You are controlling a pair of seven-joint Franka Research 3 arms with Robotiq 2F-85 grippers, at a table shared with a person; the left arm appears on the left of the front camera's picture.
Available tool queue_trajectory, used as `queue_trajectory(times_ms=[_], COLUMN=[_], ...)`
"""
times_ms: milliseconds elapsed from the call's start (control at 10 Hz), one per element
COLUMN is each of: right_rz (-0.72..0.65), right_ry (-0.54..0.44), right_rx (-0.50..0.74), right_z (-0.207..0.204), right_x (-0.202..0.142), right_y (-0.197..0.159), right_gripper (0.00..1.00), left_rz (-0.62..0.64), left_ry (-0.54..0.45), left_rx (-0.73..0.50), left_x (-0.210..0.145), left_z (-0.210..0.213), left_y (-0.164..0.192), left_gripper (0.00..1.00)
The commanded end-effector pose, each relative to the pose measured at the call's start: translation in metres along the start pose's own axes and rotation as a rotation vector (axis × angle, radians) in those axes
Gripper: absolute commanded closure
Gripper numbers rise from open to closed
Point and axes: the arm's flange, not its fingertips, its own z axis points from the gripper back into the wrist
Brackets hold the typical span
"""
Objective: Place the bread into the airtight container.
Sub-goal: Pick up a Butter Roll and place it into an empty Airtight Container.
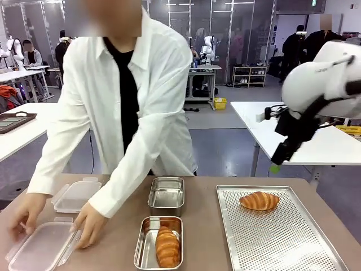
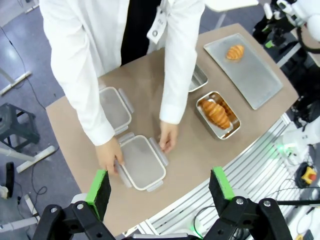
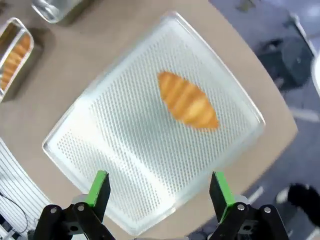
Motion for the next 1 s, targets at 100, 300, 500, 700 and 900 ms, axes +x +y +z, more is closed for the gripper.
queue_trajectory(times_ms=[100,300,500,700,900], right_rz=[0.077,0.074,0.058,-0.115,-0.279], right_ry=[-0.071,-0.154,-0.297,-0.664,-0.989], right_rx=[0.248,0.325,0.434,0.603,0.516], right_z=[-0.04,-0.037,-0.013,0.038,0.059], right_x=[0.023,0.002,-0.034,-0.133,-0.26], right_y=[-0.03,-0.039,-0.052,-0.1,-0.115], right_gripper=[0.0,0.0,0.0,0.0,0.0], left_rz=[-0.018,-0.018,-0.018,-0.018,-0.018], left_ry=[-0.001,-0.001,-0.001,-0.001,-0.001], left_rx=[-0.004,-0.004,-0.004,-0.004,-0.004], left_x=[0.001,0.001,0.001,0.001,0.001], left_z=[0.001,0.001,0.001,0.001,0.001], left_y=[0.0,0.0,0.0,0.0,0.0], left_gripper=[0.0,0.0,0.0,0.0,0.0])
